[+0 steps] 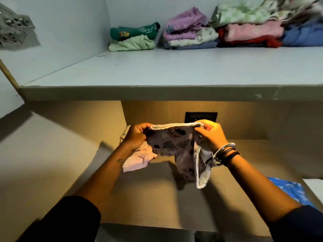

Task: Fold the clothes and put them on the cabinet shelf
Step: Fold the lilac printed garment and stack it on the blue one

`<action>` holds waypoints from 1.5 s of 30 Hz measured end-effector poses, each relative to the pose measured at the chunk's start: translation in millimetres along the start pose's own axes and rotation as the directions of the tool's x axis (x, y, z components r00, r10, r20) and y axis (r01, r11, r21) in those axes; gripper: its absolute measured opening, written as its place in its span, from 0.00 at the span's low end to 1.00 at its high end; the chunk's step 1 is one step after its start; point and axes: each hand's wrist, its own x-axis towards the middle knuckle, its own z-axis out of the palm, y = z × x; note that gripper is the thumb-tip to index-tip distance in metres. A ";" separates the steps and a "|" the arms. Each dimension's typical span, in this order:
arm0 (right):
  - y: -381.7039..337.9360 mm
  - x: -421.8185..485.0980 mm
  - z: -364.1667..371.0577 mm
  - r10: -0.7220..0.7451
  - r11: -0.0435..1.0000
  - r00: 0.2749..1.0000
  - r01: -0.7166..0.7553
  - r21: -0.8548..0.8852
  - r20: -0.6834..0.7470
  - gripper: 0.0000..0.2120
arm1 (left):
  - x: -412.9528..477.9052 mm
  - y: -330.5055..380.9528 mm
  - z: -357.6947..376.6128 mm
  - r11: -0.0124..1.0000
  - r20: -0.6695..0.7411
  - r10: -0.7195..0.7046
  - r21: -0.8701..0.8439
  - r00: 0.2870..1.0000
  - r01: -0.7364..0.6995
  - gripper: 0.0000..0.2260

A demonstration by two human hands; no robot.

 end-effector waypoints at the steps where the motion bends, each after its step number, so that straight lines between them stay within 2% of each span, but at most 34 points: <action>1: -3.3 -2.9 -12.7 0.015 0.997 1.000 -0.017 0.074 0.017 0.09 | -2.7 11.9 4.2 1.000 0.098 -0.011 -0.028 0.995 0.014 0.17; 3: -4.4 -9.4 -35.1 0.050 0.988 0.993 -0.065 0.141 0.106 0.09 | -9.6 29.2 14.9 0.996 0.236 -0.040 -0.065 0.971 0.057 0.11; 5: 0.7 -16.6 -55.0 0.103 0.987 0.978 -0.124 0.106 0.180 0.08 | -18.0 37.7 30.0 0.988 0.291 -0.093 -0.095 0.952 0.125 0.07; 9: 21.0 -35.1 -82.9 0.251 0.967 0.938 -0.254 -0.022 0.239 0.05 | -38.6 40.4 61.2 0.965 0.385 -0.169 -0.122 0.907 0.232 0.07; 11: 29.2 -46.1 -96.8 0.285 0.958 0.901 -0.262 -0.115 0.326 0.04 | -49.3 39.5 72.7 0.964 0.447 -0.183 -0.093 0.876 0.249 0.09; 14: 38.3 -62.2 -114.4 0.305 0.952 0.820 -0.253 -0.170 0.484 0.10 | -65.2 37.9 77.9 0.963 0.588 -0.142 -0.105 0.796 0.250 0.10; 16: 42.7 -71.3 -122.2 0.343 0.933 0.740 -0.341 -0.117 0.579 0.16 | -74.6 41.4 79.1 0.939 0.666 -0.136 -0.150 0.733 0.310 0.10; 18: 48.4 -70.1 -125.4 0.379 0.914 0.689 -0.385 -0.132 0.618 0.20 | -78.8 43.4 83.8 0.908 0.722 -0.128 -0.190 0.680 0.373 0.12; 19: 52.0 -66.6 -124.8 0.395 0.912 0.690 -0.374 -0.168 0.606 0.20 | -79.5 43.6 88.3 0.901 0.719 -0.145 -0.188 0.680 0.392 0.14; 22: 70.4 -48.4 -113.6 0.464 0.877 0.740 -0.306 -0.371 0.487 0.13 | -71.6 23.1 106.1 0.895 0.517 -0.349 -0.063 0.781 0.442 0.09; 24: 84.3 -40.6 -102.9 0.500 0.805 0.803 -0.293 -0.516 0.325 0.11 | -68.1 -1.8 116.4 0.888 0.337 -0.456 0.119 0.824 0.443 0.06; 27: 89.5 -50.6 -88.1 0.442 0.743 0.893 -0.311 -0.593 0.087 0.14 | -73.9 -38.5 128.6 0.862 -0.014 -0.439 0.276 0.898 0.426 0.08; 28: 86.6 -61.3 -82.9 0.395 0.747 0.917 -0.283 -0.602 0.060 0.13 | -81.4 -47.7 130.6 0.860 -0.105 -0.381 0.324 0.918 0.394 0.06; 29: 84.1 -75.1 -77.3 0.325 0.747 0.943 -0.211 -0.631 0.069 0.13 | -91.0 -53.9 132.4 0.848 -0.122 -0.317 0.407 0.941 0.339 0.03; 30: 82.0 -93.8 -71.1 0.239 0.736 0.965 -0.110 -0.668 0.105 0.12 | -102.3 -59.2 134.0 0.825 -0.058 -0.249 0.510 0.967 0.243 0.04; 31: 81.7 -116.8 -64.9 0.150 0.726 0.975 0.004 -0.687 0.164 0.13 | -115.0 -65.3 135.3 0.797 0.078 -0.185 0.595 0.980 0.103 0.09; 32: 81.0 -141.4 -60.2 0.087 0.714 0.966 0.111 -0.691 0.245 0.16 | -127.6 -71.7 135.6 0.764 0.261 -0.136 0.641 0.956 -0.066 0.15; 33: 82.8 -167.3 -56.0 0.054 0.696 0.940 0.206 -0.688 0.336 0.21 | -140.4 -76.4 135.2 0.718 0.443 -0.109 0.654 0.890 -0.237 0.21; 34: 87.0 -192.8 -53.5 0.043 0.667 0.908 0.285 -0.689 0.418 0.27 | -151.2 -81.7 133.9 0.649 0.594 -0.111 0.650 0.797 -0.395 0.27; 35: 94.5 -216.8 -53.2 0.048 0.623 0.874 0.353 -0.698 0.484 0.34 | -160.4 -88.5 131.6 0.580 0.688 -0.134 0.638 0.713 -0.507 0.32; 36: 103.2 -239.3 -55.0 0.073 0.571 0.842 0.404 -0.715 0.534 0.40 | -167.8 -97.1 128.5 0.540 0.730 -0.155 0.627 0.666 -0.561 0.36; 37: 111.7 -257.8 -57.8 0.117 0.520 0.815 0.437 -0.734 0.568 0.44 | -172.2 -103.5 124.8 0.520 0.736 -0.151 0.627 0.660 -0.579 0.38; 39: 126.9 -285.4 -61.3 0.199 0.449 0.778 0.468 -0.761 0.596 0.47 | -175.8 -111.6 119.6 0.523 0.707 -0.069 0.626 0.703 -0.578 0.35; 40: 131.9 -293.0 -60.0 0.220 0.422 0.779 0.466 -0.778 0.587 0.47 | -176.1 -113.2 120.0 0.534 0.698 -0.035 0.618 0.715 -0.577 0.33; 42: 137.2 -293.2 -55.9 0.157 0.403 0.826 0.447 -0.799 0.541 0.41 | -174.3 -112.8 123.8 0.560 0.669 0.012 0.612 0.743 -0.559 0.27; 45: 132.0 -271.2 -57.3 0.003 0.460 0.847 0.470 -0.753 0.531 0.33 | -168.2 -105.1 129.0 0.577 0.667 0.042 0.592 0.744 -0.563 0.18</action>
